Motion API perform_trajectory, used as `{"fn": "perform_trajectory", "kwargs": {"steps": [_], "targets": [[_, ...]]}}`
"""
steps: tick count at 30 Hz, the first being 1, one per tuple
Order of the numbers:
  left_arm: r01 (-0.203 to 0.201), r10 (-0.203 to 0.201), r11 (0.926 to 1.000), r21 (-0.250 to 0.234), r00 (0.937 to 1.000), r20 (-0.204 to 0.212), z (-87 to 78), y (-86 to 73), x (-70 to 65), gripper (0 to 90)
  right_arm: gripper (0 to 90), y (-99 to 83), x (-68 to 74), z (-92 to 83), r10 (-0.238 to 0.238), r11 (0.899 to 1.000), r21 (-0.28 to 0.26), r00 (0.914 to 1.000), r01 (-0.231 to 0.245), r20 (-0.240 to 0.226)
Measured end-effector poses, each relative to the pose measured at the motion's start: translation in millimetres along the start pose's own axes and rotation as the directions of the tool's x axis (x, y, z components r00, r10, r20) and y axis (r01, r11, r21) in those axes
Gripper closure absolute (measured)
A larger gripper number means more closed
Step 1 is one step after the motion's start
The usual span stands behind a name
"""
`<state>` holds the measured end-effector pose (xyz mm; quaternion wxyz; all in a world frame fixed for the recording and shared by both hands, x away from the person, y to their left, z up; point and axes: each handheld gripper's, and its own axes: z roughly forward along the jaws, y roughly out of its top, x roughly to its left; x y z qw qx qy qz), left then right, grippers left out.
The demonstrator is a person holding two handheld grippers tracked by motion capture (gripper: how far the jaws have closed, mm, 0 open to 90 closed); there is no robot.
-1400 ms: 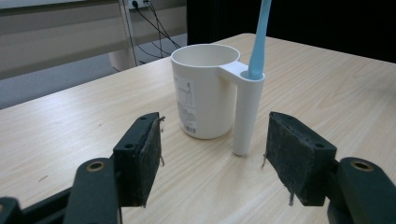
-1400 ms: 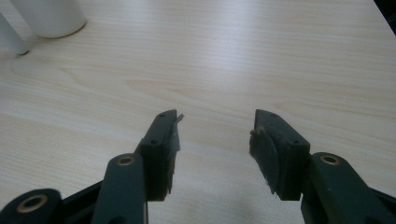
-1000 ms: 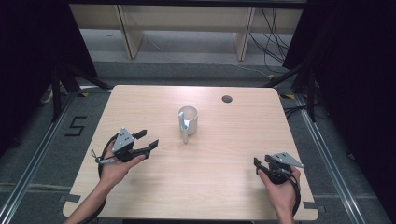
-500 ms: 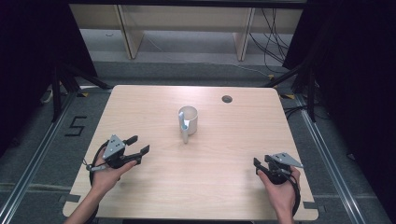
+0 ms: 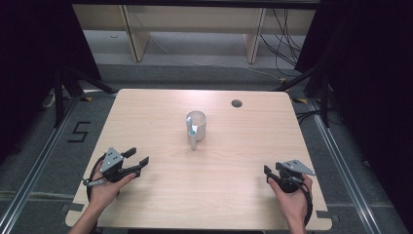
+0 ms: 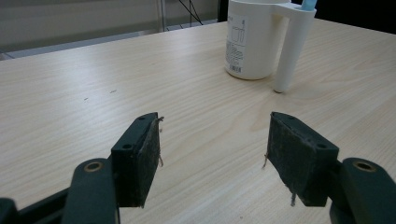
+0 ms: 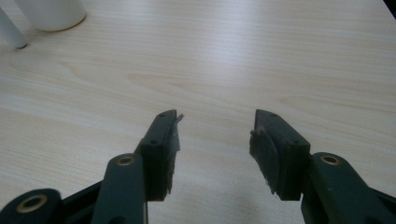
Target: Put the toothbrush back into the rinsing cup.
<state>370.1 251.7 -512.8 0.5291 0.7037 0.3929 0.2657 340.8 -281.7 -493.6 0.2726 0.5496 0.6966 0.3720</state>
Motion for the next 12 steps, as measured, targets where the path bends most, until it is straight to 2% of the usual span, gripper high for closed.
{"fn": "perform_trajectory", "kwargs": {"steps": [1,2,7,8,9,10,11,12], "targets": [[0.002,-0.002,1.0,-0.009,1.0,0.001,0.0,-1.3,0.8,34.1,51.2,-0.9,1.3,2.9,0.017,1.0,-0.017,0.9997,-0.017,-0.016],[0.007,-0.007,0.9999,-0.015,1.0,0.003,-0.4,-2.5,1.4,34.1,51.2,-0.8,1.1,1.8,0.011,1.0,-0.008,0.9998,-0.011,-0.017],[0.033,-0.033,0.9992,-0.021,0.9994,-0.011,-4.7,-4.5,3.7,34.0,51.2,-1.0,1.6,1.8,0.006,1.0,0.001,1.0,-0.006,-0.003],[0.035,-0.035,0.9991,-0.023,0.9993,-0.011,-5.1,-4.9,3.5,34.0,51.2,-1.2,3.8,1.3,0.036,0.999,0.011,0.9993,-0.036,-0.007],[0.032,-0.032,0.9991,-0.027,0.9994,-0.01,-5.2,-5.4,3.6,34.0,51.1,-0.9,1.3,1.4,0.005,1.0,0.001,1.0,-0.005,-0.003],[0.031,-0.031,0.999,-0.032,0.9994,-0.012,-5.4,-5.8,3.3,34.1,51.1,-1.0,1.2,1.1,0.006,1.0,-0.001,0.9999,-0.006,-0.012],[0.02,-0.02,0.9992,-0.035,0.9998,-0.008,-5.6,-6.0,3.6,34.2,51.1,-1.4,4.1,0.8,0.047,0.999,0.012,0.9987,-0.047,-0.019],[0.02,-0.02,0.9991,-0.038,0.9998,-0.008,-5.5,-6.2,3.3,34.2,51.1,-1.7,3.6,1.4,0.041,0.999,0.009,0.999,-0.041,-0.018]]}}
